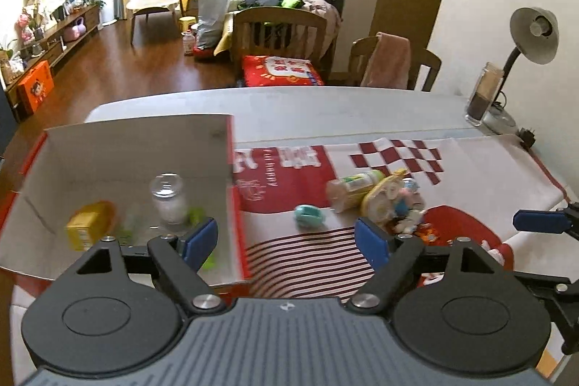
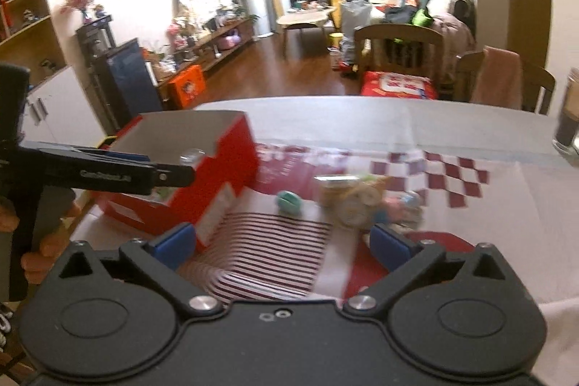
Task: Organize rigid objects
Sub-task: 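Move both tools out of the box back over the remaining items, then grasp the teal egg-shaped item with the left tool while the right tool grasps the orange figurine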
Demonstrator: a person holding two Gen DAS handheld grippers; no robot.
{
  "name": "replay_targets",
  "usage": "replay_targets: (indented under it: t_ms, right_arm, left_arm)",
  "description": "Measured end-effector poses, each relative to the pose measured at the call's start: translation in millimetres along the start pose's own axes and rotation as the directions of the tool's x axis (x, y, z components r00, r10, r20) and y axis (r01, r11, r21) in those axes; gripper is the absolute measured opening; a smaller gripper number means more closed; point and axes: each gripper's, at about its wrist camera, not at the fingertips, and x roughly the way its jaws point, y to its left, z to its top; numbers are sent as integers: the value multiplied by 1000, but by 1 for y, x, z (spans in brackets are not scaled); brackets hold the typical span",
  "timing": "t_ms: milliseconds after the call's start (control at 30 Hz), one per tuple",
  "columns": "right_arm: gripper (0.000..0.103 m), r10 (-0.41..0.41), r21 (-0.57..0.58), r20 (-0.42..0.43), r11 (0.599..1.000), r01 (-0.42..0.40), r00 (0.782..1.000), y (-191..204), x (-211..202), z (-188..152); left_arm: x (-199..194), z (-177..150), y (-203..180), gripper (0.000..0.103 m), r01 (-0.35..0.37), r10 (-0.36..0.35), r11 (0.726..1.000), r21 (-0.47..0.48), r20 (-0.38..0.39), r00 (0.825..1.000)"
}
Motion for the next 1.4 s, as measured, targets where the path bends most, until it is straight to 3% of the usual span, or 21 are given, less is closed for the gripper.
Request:
replay_targets:
  t_ms: [233, 533, 767, 1200, 1400]
  right_arm:
    - [102, -51, -34, -18, 998, 50, 999, -30, 6, -11]
    - [101, -59, -58, -71, 997, 55, 996, -65, 33, -22]
    - [89, -48, -19, -122, 999, 46, 991, -88, 65, -27]
    - [66, -63, -99, -178, 994, 46, 982, -99, 110, -33]
    - [60, -66, -108, -191, 993, 46, 979, -103, 123, -36]
  left_arm:
    - [34, -6, -33, 83, -1, 1, 1000, -2, -9, 1000]
    - [86, -14, -56, 83, -45, 45, 999, 16, -43, 998]
    - [122, -18, -60, 83, -86, 86, 996, 9, -67, 994]
    - [164, -20, -57, 83, -155, 157, 987, 33, -78, 985]
    - [178, -21, -54, 83, -164, 166, 986, 28, -97, 981]
